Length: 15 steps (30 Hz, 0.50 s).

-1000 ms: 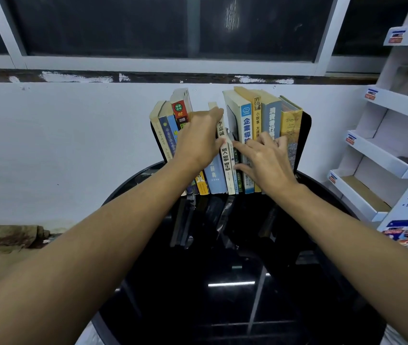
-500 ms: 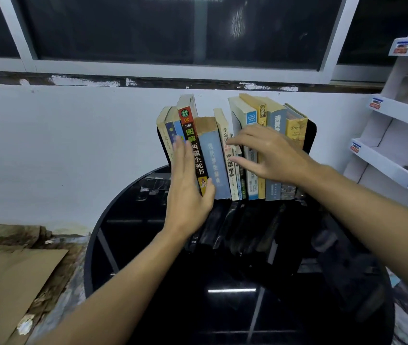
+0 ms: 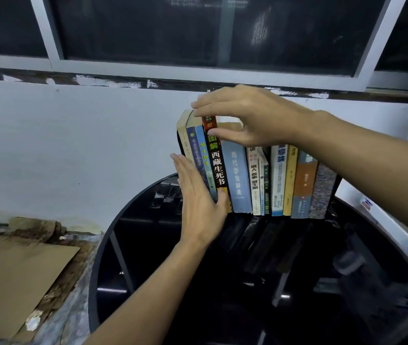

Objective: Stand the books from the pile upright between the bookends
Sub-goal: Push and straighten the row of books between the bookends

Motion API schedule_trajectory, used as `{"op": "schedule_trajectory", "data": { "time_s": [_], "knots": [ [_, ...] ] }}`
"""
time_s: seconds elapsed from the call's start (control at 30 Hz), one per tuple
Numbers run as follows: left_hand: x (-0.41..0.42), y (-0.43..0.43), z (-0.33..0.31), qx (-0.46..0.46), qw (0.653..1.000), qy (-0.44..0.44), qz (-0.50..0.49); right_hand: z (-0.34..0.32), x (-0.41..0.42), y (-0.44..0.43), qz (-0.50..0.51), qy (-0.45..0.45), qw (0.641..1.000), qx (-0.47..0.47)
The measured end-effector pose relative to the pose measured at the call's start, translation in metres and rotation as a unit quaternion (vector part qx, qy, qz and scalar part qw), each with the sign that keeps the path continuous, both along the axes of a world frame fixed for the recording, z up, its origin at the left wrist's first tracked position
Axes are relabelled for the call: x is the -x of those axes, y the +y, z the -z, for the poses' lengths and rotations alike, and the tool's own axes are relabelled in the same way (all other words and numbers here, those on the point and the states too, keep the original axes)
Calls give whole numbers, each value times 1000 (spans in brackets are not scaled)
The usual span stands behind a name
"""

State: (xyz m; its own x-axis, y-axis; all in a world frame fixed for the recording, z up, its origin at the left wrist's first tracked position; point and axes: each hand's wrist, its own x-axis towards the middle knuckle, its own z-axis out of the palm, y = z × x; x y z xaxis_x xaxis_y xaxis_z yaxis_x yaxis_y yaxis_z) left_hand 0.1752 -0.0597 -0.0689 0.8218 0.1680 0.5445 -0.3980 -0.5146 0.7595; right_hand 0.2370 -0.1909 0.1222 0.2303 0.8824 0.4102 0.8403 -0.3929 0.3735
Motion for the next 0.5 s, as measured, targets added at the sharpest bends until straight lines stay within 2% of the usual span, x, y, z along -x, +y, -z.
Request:
{"op": "schedule_trajectory", "data": {
  "time_s": [0.2,0.5],
  "knots": [
    [-6,-8,-9,42,999,-27,-3,-6,-16,17,47,36,996,68],
    [-13,-25,-8,-25,999,-21,-40,-9,-31,17,77,69,988,114]
  ]
}}
